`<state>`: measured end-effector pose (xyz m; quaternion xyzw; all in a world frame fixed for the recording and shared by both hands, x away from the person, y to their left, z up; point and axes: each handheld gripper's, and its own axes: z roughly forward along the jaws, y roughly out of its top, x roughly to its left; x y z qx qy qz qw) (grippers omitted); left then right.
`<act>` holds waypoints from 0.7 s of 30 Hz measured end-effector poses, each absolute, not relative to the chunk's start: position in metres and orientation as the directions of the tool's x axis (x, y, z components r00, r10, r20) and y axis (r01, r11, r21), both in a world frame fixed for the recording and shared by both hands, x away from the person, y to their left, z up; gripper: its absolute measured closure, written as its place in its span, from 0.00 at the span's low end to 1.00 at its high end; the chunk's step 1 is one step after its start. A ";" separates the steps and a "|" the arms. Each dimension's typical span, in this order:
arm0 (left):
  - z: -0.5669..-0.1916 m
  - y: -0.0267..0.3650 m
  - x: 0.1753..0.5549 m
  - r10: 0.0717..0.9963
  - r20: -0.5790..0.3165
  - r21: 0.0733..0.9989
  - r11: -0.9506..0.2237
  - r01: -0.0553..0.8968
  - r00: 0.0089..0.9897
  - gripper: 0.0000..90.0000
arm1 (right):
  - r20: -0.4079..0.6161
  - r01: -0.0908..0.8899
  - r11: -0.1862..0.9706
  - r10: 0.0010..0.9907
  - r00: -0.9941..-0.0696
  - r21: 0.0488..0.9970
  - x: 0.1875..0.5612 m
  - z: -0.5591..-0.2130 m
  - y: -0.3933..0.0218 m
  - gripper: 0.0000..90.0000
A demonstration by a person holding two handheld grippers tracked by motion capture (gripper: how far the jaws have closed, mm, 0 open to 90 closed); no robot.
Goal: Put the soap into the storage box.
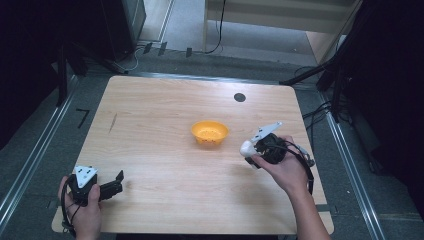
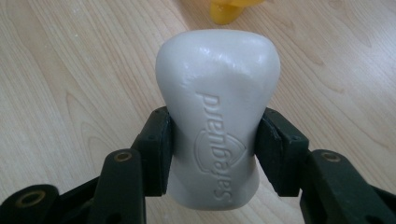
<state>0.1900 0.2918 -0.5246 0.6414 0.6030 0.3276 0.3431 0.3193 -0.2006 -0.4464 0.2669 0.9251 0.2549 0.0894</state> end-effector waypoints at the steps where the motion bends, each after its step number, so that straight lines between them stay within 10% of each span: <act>1: -0.525 0.292 0.190 0.998 0.007 0.835 -0.037 0.549 0.058 0.00 | -0.036 0.439 0.736 0.530 -0.847 0.515 0.320 -0.446 -0.199 0.57; 21: -0.525 0.291 0.190 0.998 0.013 0.835 -0.045 0.549 0.062 0.00 | -0.083 0.351 0.816 0.433 -0.897 0.460 0.343 -0.439 -0.179 0.57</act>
